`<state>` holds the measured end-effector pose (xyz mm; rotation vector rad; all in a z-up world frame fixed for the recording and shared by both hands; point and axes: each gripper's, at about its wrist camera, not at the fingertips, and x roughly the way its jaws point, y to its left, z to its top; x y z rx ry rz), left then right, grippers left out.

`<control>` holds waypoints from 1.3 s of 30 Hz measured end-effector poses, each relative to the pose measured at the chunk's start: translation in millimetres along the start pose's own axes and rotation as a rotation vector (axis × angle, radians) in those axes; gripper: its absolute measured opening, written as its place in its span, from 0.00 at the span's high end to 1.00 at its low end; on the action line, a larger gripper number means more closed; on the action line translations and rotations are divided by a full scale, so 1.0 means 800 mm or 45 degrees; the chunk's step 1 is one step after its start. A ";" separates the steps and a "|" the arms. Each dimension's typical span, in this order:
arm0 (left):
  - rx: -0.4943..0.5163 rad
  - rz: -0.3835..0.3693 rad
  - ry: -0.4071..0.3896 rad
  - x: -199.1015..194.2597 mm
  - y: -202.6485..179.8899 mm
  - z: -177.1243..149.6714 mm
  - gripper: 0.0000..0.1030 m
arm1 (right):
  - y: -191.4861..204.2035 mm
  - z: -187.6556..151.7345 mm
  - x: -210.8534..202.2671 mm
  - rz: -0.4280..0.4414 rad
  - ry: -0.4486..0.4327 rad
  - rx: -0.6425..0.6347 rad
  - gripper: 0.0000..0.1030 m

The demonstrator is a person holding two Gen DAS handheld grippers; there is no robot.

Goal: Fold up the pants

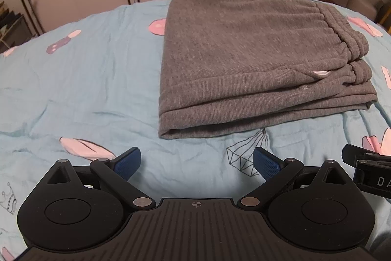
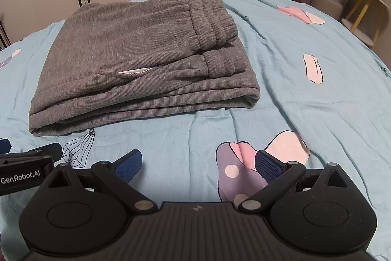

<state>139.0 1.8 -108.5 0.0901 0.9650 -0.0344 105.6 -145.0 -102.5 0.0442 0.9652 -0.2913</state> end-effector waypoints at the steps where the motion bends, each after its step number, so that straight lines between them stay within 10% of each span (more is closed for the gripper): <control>1: 0.000 -0.001 0.001 0.000 0.000 0.000 0.02 | 0.000 0.000 0.000 0.000 0.000 0.000 0.04; 39: 0.007 0.025 -0.002 0.000 0.000 0.000 0.02 | 0.001 0.001 -0.001 -0.006 -0.002 -0.004 0.04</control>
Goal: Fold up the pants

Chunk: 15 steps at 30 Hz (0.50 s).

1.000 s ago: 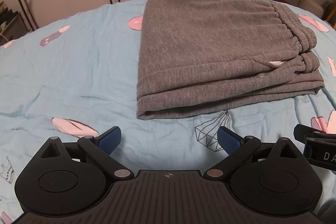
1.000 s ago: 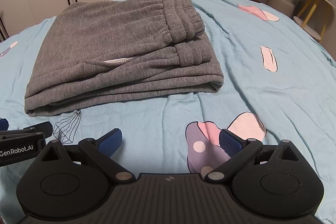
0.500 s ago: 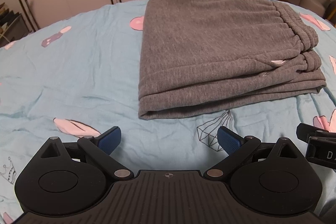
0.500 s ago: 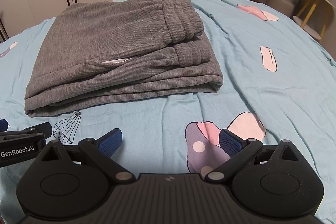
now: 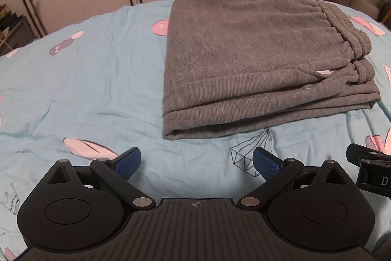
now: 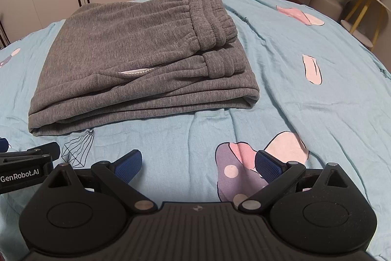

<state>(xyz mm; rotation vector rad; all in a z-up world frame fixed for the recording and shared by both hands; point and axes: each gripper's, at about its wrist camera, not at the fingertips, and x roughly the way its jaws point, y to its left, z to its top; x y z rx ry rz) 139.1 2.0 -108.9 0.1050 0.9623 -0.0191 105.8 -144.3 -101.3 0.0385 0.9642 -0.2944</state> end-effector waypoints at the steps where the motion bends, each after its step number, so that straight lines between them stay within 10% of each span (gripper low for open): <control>1: 0.000 0.000 0.000 0.000 0.000 0.000 0.02 | 0.000 0.000 0.000 -0.001 0.000 0.000 0.04; 15: 0.007 0.003 0.002 0.001 -0.001 -0.001 0.02 | 0.000 0.000 -0.001 -0.002 0.000 -0.001 0.04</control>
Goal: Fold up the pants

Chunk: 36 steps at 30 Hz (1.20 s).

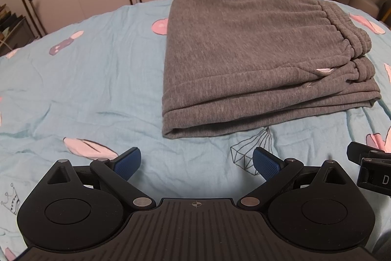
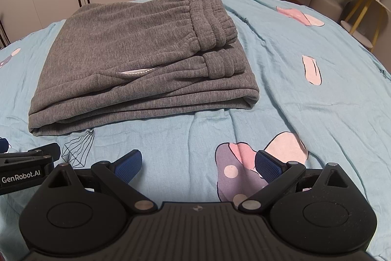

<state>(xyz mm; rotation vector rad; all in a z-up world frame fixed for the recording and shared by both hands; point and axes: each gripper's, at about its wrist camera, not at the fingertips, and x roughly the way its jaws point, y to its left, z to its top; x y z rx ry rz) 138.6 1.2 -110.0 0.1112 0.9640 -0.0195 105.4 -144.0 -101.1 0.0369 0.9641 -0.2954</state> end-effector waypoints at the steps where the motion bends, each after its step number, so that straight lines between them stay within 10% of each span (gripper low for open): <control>1: 0.000 0.000 0.000 0.000 0.000 0.000 0.02 | 0.000 0.000 0.000 -0.001 -0.001 0.000 0.04; 36: -0.002 0.007 -0.006 0.000 0.000 -0.001 0.02 | 0.003 0.001 -0.003 -0.021 -0.020 -0.028 0.04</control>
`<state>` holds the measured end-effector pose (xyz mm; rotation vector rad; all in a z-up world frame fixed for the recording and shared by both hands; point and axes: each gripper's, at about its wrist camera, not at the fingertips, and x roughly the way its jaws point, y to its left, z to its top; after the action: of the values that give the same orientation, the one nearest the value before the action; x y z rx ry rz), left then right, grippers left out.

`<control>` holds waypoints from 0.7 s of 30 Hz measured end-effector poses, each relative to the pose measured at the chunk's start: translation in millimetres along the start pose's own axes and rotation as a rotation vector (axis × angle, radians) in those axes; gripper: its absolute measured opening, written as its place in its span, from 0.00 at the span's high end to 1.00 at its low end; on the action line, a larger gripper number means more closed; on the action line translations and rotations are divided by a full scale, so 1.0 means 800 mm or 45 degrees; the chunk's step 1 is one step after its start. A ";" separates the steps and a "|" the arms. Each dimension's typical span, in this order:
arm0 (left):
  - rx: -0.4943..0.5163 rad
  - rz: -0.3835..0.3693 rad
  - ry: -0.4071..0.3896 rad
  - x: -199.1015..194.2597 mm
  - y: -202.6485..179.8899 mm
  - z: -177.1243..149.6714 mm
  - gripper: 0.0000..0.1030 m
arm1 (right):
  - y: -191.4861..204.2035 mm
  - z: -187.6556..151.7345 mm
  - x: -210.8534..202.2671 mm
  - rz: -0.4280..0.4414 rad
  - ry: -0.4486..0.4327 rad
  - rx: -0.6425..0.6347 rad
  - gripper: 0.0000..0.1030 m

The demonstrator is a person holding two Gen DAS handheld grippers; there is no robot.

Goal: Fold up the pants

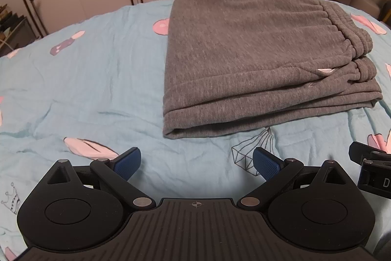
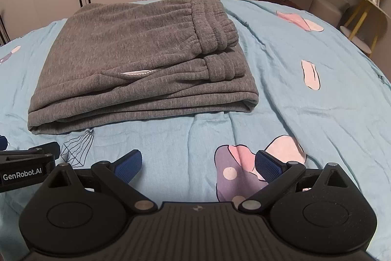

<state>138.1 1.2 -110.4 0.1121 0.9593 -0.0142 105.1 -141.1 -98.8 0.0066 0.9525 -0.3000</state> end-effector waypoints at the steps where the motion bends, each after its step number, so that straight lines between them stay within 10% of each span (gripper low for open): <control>1: 0.000 0.000 0.000 0.000 0.000 0.000 0.02 | 0.000 0.000 0.000 0.000 0.000 0.000 0.04; 21: 0.006 0.004 0.001 0.001 0.000 0.000 0.02 | 0.003 0.000 0.000 -0.007 -0.002 -0.012 0.04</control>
<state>138.1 1.3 -111.0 0.1184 0.9598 -0.0135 105.4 -139.0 -98.9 -0.0049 0.9524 -0.3007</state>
